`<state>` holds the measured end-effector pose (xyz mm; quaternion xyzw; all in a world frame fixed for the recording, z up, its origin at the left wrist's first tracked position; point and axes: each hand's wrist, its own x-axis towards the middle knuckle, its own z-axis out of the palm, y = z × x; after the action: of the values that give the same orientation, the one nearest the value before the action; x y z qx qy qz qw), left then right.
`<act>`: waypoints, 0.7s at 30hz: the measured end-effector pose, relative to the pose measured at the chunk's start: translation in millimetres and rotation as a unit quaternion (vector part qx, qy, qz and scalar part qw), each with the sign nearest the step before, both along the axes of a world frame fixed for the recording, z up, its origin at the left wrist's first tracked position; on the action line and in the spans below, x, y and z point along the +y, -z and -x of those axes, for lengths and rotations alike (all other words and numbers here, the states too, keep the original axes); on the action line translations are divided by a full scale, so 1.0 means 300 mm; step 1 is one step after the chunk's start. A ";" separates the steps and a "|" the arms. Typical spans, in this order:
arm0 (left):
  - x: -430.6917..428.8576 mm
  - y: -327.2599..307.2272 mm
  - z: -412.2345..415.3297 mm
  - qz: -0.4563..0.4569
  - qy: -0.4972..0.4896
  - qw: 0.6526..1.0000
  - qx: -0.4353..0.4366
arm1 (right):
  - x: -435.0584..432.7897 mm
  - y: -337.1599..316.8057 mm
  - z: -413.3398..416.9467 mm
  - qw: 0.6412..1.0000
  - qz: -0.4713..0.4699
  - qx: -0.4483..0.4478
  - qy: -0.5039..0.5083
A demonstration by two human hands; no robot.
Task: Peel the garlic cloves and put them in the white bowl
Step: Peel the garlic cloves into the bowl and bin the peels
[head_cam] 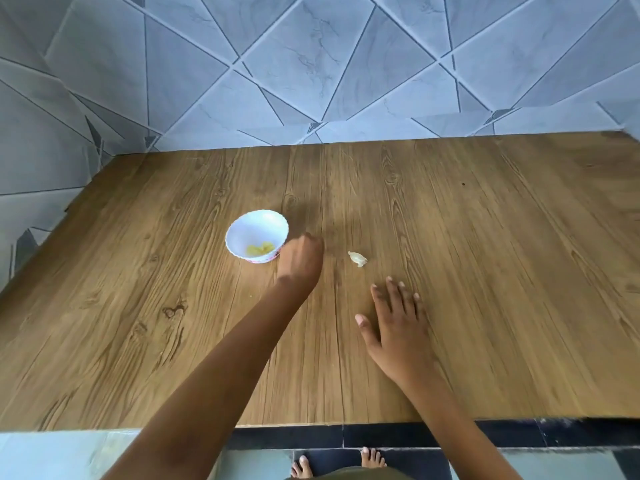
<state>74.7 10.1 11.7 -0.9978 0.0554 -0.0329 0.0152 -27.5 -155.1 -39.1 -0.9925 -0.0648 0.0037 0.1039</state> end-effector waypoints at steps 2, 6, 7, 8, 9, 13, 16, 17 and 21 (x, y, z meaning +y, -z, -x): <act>-0.005 0.020 -0.007 -0.005 -0.008 1.000 0.008 | -0.004 0.000 -0.001 1.000 -0.009 -0.004 0.006; -0.029 0.005 -0.026 0.029 -0.024 0.999 0.014 | -0.018 0.002 -0.005 1.000 -0.008 0.001 0.004; -0.034 0.001 -0.024 0.043 -0.028 0.999 0.013 | -0.022 0.003 -0.006 1.000 -0.008 0.002 0.004; -0.036 0.000 -0.019 0.063 -0.034 0.997 0.013 | -0.026 0.003 -0.004 1.000 -0.009 0.004 0.004; -0.037 0.001 -0.009 0.085 -0.038 0.996 0.014 | -0.030 0.002 -0.002 1.000 -0.010 0.005 0.003; -0.025 0.011 0.087 0.164 -0.065 0.983 0.040 | -0.050 -0.008 0.007 1.000 -0.016 0.001 -0.009; 0.010 0.015 0.173 0.258 -0.094 0.961 0.031 | -0.050 -0.018 -0.003 0.999 -0.036 -0.003 -0.029; 0.026 0.013 0.200 0.290 -0.102 0.951 0.025 | -0.039 -0.019 -0.004 0.998 -0.048 -0.002 -0.041; 0.092 0.000 0.296 0.377 -0.125 0.918 0.023 | 0.044 -0.013 0.029 0.992 -0.091 -0.001 -0.091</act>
<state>-14.2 37.8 11.6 -0.9289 -0.0856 -0.0263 -0.3592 -36.2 -141.8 -35.1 -0.9690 -0.1548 0.0064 0.1927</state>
